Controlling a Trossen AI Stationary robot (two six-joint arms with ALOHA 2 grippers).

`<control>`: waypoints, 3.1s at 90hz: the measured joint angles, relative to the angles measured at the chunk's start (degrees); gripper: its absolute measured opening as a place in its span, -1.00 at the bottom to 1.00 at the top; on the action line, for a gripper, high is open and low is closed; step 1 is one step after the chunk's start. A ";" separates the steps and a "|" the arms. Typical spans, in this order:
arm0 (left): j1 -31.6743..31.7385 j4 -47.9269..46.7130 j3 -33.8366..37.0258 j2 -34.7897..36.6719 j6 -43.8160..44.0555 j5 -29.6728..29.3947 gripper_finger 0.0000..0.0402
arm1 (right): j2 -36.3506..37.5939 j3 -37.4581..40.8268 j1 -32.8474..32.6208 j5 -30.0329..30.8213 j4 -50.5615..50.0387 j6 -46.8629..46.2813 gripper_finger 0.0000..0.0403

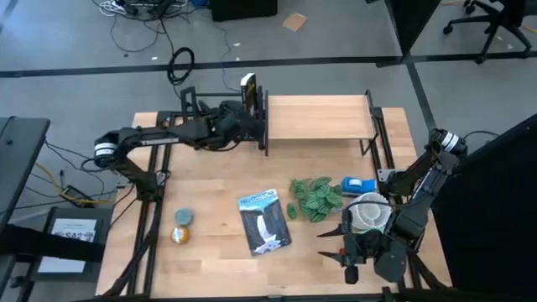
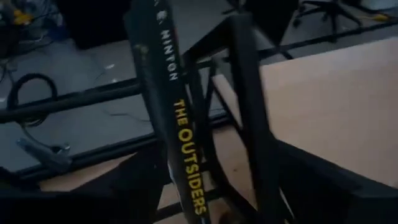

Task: Stock shelves
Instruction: Remove the black book from the black book shelf

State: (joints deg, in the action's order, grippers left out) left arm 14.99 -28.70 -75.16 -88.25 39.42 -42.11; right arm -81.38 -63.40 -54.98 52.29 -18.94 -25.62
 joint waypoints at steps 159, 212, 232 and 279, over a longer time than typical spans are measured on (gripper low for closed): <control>-37.70 -36.32 -34.97 -4.34 12.25 -4.73 -0.85 | 0.00 0.00 -2.56 0.08 0.22 -1.24 -0.22; -59.56 49.23 10.30 -17.62 42.58 -21.27 -0.79 | 0.00 0.00 -7.86 3.23 17.67 7.60 -0.24; -59.23 41.80 13.33 -19.32 54.48 -20.21 -0.78 | 0.02 0.00 -7.91 3.19 19.73 7.73 -0.24; -58.97 33.02 18.54 -19.29 74.68 -16.74 -0.65 | 0.02 0.00 -7.91 3.04 20.22 7.31 -0.27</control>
State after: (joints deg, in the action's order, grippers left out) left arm -43.98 4.32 -56.61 -107.55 114.11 -58.84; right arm -81.36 -63.40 -62.89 55.33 1.28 -18.31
